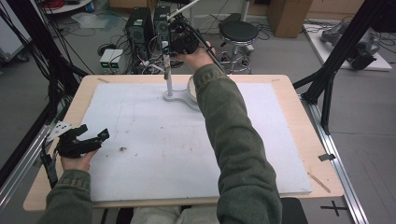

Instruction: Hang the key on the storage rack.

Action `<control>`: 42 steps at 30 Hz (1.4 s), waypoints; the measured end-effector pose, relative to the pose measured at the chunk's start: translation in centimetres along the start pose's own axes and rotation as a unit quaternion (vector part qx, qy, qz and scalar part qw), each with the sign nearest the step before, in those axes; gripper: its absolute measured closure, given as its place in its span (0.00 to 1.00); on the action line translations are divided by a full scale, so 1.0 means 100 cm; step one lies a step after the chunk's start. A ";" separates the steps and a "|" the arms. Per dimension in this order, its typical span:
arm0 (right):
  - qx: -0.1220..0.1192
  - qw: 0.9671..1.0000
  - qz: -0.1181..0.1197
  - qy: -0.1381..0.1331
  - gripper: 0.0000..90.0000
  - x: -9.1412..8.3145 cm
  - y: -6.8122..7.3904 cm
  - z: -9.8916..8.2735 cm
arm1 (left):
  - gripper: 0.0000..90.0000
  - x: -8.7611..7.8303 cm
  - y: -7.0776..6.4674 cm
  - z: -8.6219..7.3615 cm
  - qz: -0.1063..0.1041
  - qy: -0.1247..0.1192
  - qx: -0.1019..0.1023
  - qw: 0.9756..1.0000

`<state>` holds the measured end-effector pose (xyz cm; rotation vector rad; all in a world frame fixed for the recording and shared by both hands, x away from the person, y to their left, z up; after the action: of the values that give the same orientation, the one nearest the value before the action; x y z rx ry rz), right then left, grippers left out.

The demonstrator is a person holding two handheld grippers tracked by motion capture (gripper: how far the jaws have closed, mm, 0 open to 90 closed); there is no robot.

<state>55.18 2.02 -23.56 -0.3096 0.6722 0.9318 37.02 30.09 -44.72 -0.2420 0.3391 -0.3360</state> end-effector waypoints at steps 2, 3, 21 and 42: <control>0.001 1.000 0.001 -0.001 0.92 0.001 0.000 0.002 | 0.02 0.000 0.000 0.000 -0.001 -0.001 0.000 1.000; 0.001 1.000 0.003 -0.002 0.92 0.001 0.000 0.002 | 0.02 0.000 0.000 0.000 0.000 -0.001 0.001 1.000; 0.036 0.999 -0.020 -0.018 0.92 0.018 -0.021 0.005 | 0.02 0.000 0.000 -0.001 0.000 0.003 0.002 1.000; 0.042 0.998 -0.043 -0.028 0.92 0.040 -0.022 0.006 | 0.02 0.000 0.000 -0.001 0.001 0.005 0.006 1.000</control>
<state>58.90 3.63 -25.80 -0.2354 0.6401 0.8259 37.01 30.07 -44.86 -0.2273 0.3478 -0.3372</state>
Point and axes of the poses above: each handheld gripper's, and its own axes: x roughly forward along the jaws, z roughly out of its top, y roughly to its left, the point moved 7 cm from there along x, roughly forward along the jaws, and after that the axes turned 3 degrees about -x, right-handed, at the moved point
